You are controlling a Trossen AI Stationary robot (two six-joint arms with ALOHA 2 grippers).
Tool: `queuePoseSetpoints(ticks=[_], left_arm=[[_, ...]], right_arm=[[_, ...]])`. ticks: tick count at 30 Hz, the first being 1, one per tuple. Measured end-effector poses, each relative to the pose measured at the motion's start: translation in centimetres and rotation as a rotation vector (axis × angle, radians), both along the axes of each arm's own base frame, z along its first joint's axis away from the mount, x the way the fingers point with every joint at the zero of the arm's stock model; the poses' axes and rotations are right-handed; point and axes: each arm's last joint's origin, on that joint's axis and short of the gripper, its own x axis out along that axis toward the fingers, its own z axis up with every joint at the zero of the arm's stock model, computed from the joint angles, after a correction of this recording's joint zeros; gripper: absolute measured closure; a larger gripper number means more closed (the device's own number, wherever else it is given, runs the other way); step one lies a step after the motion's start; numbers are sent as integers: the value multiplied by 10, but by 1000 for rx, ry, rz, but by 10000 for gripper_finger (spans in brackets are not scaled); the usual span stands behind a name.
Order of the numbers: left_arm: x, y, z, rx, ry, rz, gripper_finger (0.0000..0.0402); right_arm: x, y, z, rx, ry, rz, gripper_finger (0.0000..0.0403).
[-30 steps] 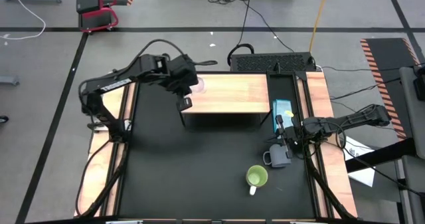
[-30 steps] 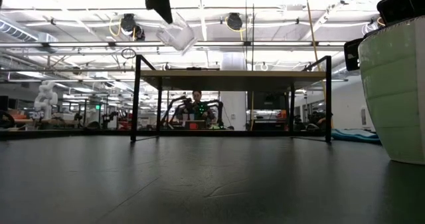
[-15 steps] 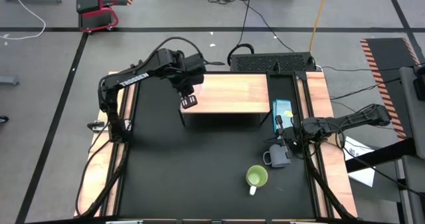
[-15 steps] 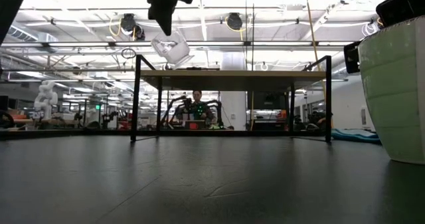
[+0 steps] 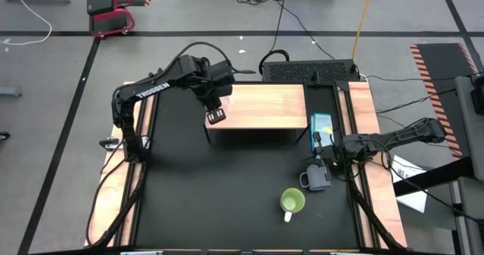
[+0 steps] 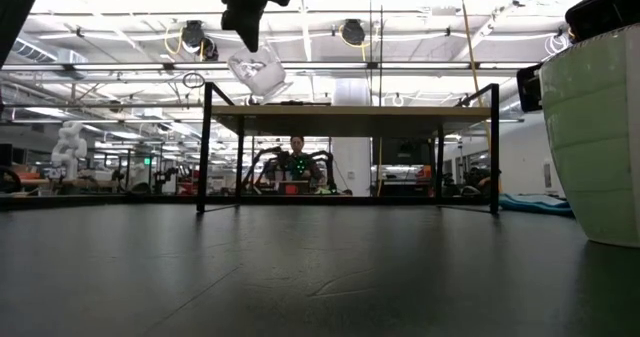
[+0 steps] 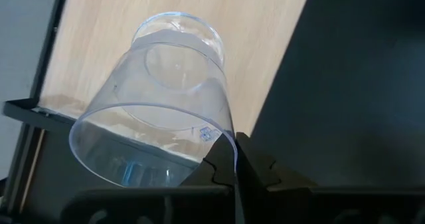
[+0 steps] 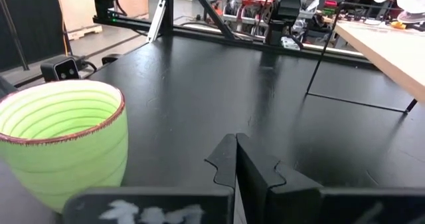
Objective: Stack small to large cups/mugs on shelf
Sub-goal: Put the transparent mug on the shelf
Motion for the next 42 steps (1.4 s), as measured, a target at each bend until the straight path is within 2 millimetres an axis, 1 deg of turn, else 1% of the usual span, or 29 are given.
queuePoseSetpoints(ticks=[7, 12, 19, 25, 29, 33, 36, 38, 42], left_arm=[[0, -1, 0, 39, 13, -13, 401], [4, -11, 0, 59, 18, -110, 401], [7, -25, 0, 176, 59, -206, 401], [14, -32, -2, 231, 58, -268, 401], [31, -33, 2, 307, -97, -270, 401], [39, -29, 7, 283, -226, -305, 401], [47, -25, 12, 313, -321, -303, 401], [53, -23, 18, 340, -409, -316, 401], [64, -16, 31, 326, -617, -369, 401]], right_arm=[[0, 0, 1, 0, -8, 0, 403], [0, 0, 1, 1, -8, 0, 403], [0, 0, 1, 1, -8, 0, 403], [0, 0, 1, 2, -7, 0, 403], [0, 0, 1, 2, -8, 0, 403], [0, 0, 1, 2, -7, 0, 403], [0, 0, 1, 2, -7, 0, 403], [0, 0, 1, 2, -8, 0, 403], [0, 0, 1, 2, -7, 0, 403]])
